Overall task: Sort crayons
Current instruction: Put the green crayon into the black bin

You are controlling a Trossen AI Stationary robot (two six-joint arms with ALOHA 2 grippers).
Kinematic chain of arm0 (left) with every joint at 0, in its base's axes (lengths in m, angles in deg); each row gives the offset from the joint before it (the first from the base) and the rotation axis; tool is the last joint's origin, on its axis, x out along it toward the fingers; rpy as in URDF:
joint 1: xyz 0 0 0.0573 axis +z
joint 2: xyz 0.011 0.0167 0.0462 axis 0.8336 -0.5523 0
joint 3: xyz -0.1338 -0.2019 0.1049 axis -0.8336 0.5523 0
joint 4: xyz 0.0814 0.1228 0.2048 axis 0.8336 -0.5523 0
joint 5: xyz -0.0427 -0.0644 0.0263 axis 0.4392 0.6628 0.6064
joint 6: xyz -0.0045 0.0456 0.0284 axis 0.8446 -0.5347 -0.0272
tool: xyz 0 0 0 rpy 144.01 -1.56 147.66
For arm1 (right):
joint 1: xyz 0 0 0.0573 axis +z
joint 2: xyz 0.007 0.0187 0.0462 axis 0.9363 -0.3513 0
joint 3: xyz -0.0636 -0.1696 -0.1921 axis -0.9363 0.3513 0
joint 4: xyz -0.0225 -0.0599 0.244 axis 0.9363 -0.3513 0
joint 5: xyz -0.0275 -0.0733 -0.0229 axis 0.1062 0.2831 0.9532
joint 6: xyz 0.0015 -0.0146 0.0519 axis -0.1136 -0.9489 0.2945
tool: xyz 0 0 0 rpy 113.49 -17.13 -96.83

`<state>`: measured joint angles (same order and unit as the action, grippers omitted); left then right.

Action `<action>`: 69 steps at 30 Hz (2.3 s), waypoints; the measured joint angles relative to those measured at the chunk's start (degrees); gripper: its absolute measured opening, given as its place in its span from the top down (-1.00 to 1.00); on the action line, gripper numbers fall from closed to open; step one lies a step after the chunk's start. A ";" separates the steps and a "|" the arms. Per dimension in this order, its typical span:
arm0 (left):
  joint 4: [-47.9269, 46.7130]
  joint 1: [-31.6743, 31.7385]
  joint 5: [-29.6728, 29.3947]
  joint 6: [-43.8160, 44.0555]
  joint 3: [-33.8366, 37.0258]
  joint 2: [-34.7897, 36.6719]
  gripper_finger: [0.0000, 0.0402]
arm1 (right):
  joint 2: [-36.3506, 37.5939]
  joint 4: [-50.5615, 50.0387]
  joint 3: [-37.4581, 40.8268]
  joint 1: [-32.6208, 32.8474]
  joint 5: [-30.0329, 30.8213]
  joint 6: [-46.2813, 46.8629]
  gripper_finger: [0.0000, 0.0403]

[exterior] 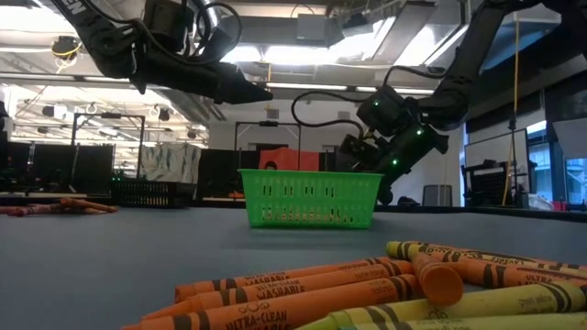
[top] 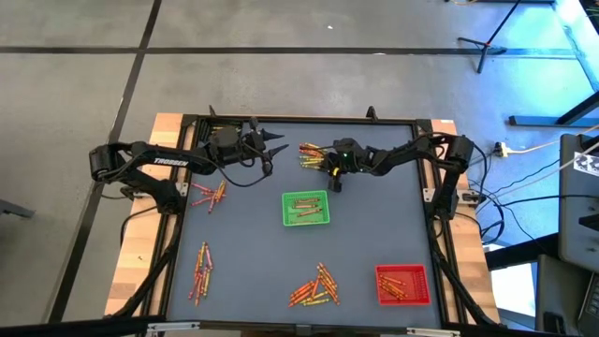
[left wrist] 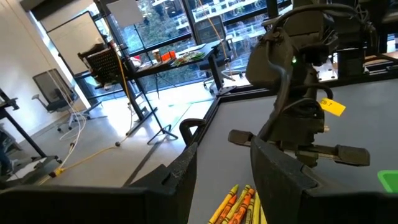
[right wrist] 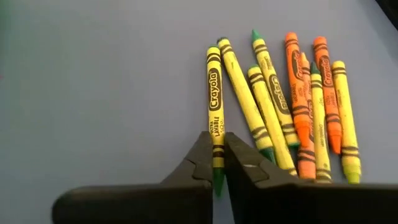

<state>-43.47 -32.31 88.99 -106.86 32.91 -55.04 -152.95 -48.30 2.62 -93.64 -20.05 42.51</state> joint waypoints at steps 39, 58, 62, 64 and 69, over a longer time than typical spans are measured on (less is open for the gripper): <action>-6.31 -5.00 9.03 3.66 0.00 0.00 0.05 | 21.39 1.95 -0.01 14.92 10.45 -4.65 0.94; 1.98 -8.03 9.23 5.72 -3.15 -6.39 0.05 | 17.91 10.84 -1.02 14.86 6.27 -7.60 0.93; 0.83 -8.41 8.70 5.68 -3.93 -6.71 0.16 | 17.94 9.71 -1.08 14.86 6.28 -7.60 0.93; 0.25 -8.38 8.40 5.67 -3.98 -6.59 0.25 | 17.94 9.66 -1.08 14.86 6.28 -7.61 0.93; -0.49 -8.37 8.31 5.66 -4.02 -6.27 0.52 | 17.94 9.71 -1.08 14.86 6.33 -7.63 0.93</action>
<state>-43.95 -40.68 97.29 -101.20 28.89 -61.31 -135.01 -38.60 1.54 -78.78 -13.72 34.88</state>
